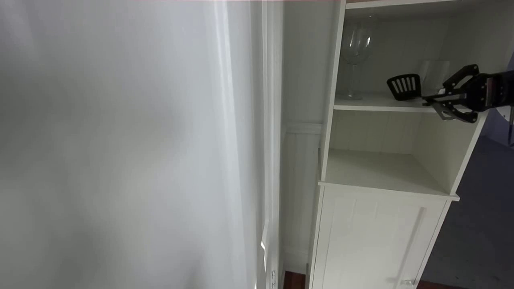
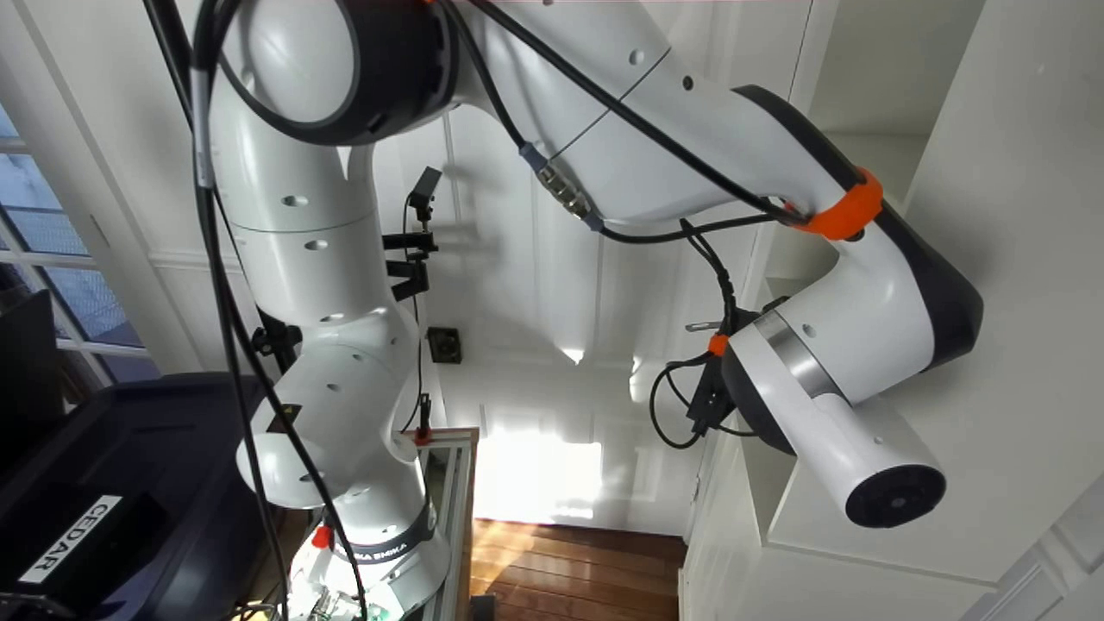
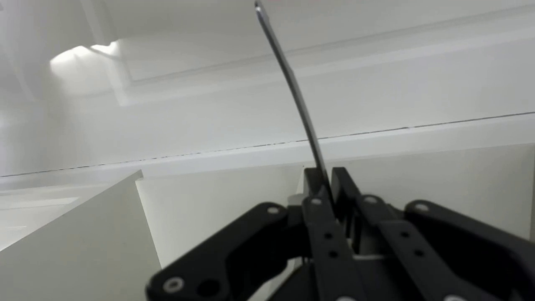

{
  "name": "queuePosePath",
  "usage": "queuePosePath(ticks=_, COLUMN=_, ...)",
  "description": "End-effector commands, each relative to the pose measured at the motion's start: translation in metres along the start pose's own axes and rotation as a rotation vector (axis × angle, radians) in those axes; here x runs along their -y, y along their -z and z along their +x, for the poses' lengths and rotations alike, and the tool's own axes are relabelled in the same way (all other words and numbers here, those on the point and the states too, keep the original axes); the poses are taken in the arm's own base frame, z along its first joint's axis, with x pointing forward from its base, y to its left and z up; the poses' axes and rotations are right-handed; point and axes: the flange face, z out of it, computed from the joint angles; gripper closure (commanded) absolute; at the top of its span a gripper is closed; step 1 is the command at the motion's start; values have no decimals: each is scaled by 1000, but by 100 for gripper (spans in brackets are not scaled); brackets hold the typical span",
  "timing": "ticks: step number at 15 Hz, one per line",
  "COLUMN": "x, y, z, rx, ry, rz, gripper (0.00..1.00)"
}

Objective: Pick up the spatula and place it on the bottom shelf

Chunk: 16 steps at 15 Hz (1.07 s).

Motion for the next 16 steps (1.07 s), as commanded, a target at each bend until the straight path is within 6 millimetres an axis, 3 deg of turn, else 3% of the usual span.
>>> queuePosePath(ticks=1, x=-9, y=9, z=-3, rx=81, ry=38, rz=-13, gripper=97)
queuePosePath(ticks=8, x=-13, y=21, z=-18, rx=174, ry=199, rz=-25, gripper=97)
queuePosePath(ticks=16, x=-5, y=20, z=-32, rx=297, ry=335, rz=62, gripper=97)
